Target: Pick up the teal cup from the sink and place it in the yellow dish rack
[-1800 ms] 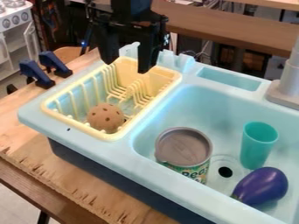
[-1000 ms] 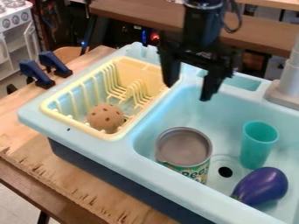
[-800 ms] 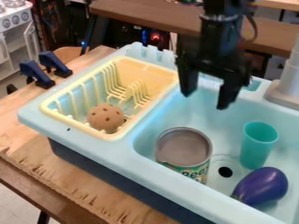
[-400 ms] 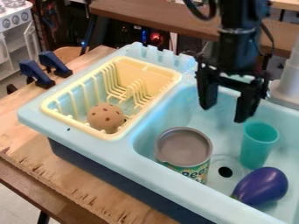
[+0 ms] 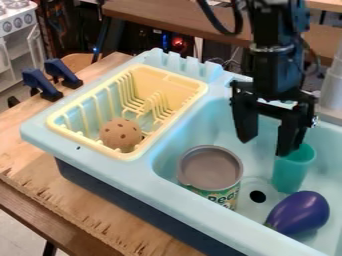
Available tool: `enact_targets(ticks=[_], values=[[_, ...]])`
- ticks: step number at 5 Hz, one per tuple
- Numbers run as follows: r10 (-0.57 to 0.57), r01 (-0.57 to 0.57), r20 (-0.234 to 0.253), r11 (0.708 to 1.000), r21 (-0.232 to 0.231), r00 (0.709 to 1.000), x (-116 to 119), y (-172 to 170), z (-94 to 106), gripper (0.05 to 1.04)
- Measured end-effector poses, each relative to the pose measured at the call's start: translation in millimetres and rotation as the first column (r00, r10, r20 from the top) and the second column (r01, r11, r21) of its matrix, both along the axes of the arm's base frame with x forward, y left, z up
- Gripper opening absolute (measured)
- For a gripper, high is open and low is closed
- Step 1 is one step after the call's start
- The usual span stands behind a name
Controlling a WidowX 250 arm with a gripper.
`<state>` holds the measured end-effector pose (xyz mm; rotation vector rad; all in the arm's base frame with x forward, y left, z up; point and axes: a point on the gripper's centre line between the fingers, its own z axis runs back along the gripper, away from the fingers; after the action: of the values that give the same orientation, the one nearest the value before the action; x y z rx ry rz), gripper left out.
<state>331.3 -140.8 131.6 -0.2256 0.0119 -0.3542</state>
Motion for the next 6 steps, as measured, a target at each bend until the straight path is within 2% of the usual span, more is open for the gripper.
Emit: enact_targets(ticks=[1, 2, 3, 4, 5, 6], values=[[-0.004, 0.004, 0.016, 1.000, -0.027, 1.000, -3, -1, 5.6, 1.006], [-0.020, 0.020, 0.006, 1.000, -0.016, 1.000, -7, -8, 7.0, 1.006], [-0.039, 0.039, -0.003, 0.999, 0.027, 0.999, -1, -11, -0.5, 1.006], [0.001, -0.002, 0.012, 0.999, 0.043, 1.000, 5, -9, -5.5, 1.006], [0.014, -0.014, 0.006, 0.999, 0.048, 1.000, 11, -8, -9.9, 0.970], [0.009, -0.010, 0.020, 0.999, 0.044, 1.000, 15, -3, -10.8, 0.740]])
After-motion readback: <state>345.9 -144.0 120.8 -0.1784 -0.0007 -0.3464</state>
